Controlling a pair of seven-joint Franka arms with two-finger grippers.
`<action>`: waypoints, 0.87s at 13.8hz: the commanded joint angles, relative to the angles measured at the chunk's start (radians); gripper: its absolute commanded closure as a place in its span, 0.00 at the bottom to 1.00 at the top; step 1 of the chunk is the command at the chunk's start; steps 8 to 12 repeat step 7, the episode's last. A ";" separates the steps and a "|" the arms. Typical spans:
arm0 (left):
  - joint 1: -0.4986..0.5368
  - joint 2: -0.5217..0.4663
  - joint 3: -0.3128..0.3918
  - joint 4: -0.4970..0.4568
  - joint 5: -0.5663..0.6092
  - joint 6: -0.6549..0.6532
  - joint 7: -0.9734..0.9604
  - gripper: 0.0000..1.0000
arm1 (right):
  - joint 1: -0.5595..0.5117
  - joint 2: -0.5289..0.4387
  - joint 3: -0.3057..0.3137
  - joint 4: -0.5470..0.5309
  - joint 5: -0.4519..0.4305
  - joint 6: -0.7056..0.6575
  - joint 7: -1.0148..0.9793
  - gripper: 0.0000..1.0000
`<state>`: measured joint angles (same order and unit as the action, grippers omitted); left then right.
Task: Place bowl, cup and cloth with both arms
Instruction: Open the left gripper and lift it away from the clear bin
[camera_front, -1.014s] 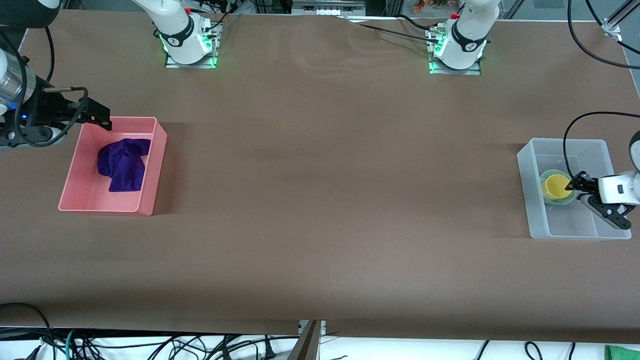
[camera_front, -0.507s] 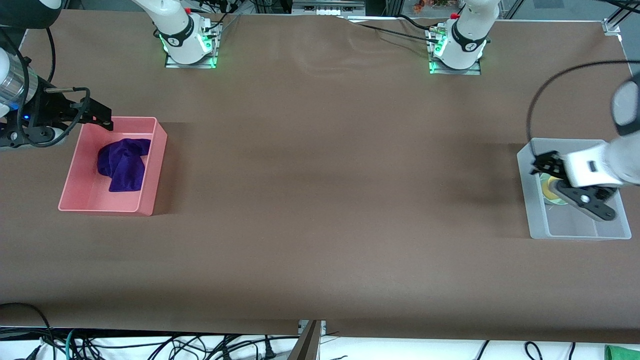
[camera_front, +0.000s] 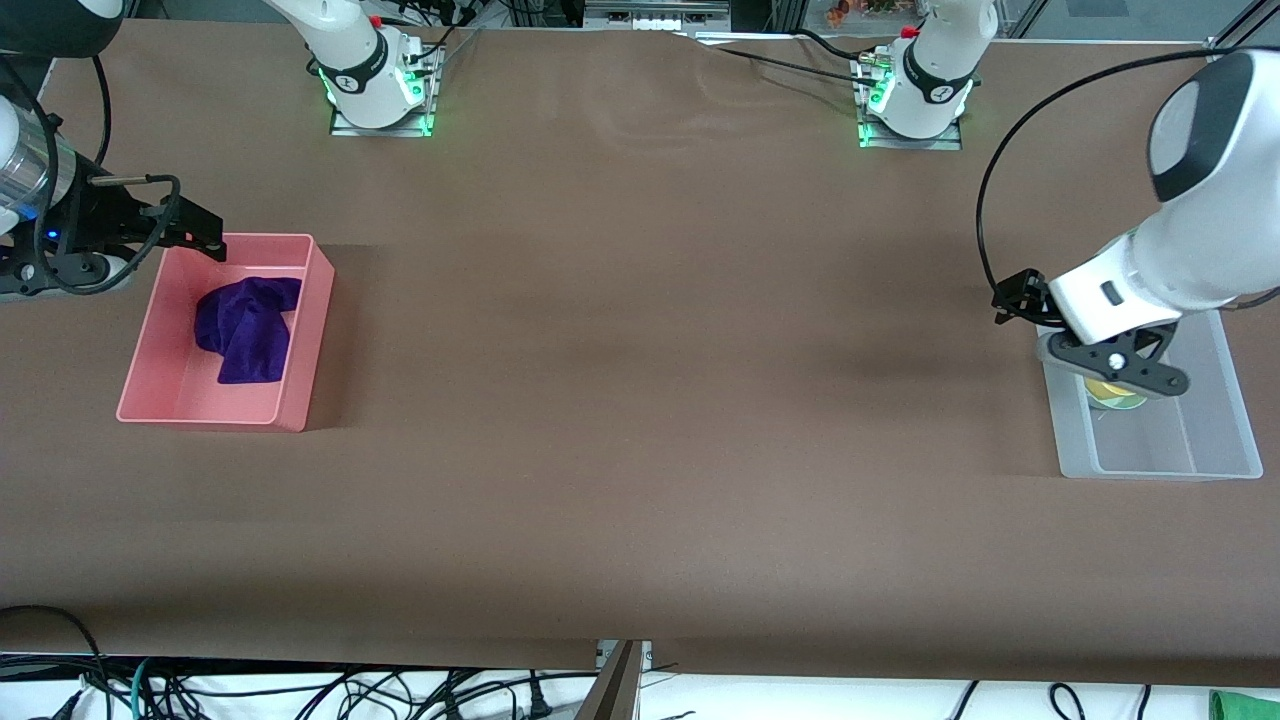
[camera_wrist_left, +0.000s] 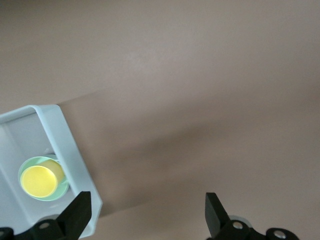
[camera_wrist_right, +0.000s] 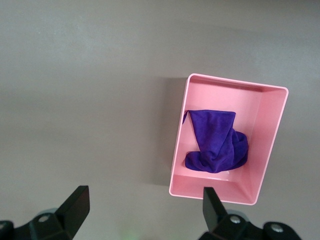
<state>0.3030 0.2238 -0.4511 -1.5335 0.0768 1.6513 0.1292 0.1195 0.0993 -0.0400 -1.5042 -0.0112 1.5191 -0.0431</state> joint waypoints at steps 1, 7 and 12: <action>-0.244 -0.202 0.279 -0.161 -0.101 0.111 -0.037 0.00 | -0.006 0.010 0.006 0.024 -0.010 -0.007 -0.012 0.00; -0.347 -0.261 0.376 -0.254 -0.098 0.125 -0.059 0.00 | -0.006 0.010 0.005 0.024 -0.010 -0.007 -0.012 0.00; -0.347 -0.261 0.376 -0.254 -0.098 0.125 -0.059 0.00 | -0.006 0.010 0.005 0.024 -0.010 -0.007 -0.012 0.00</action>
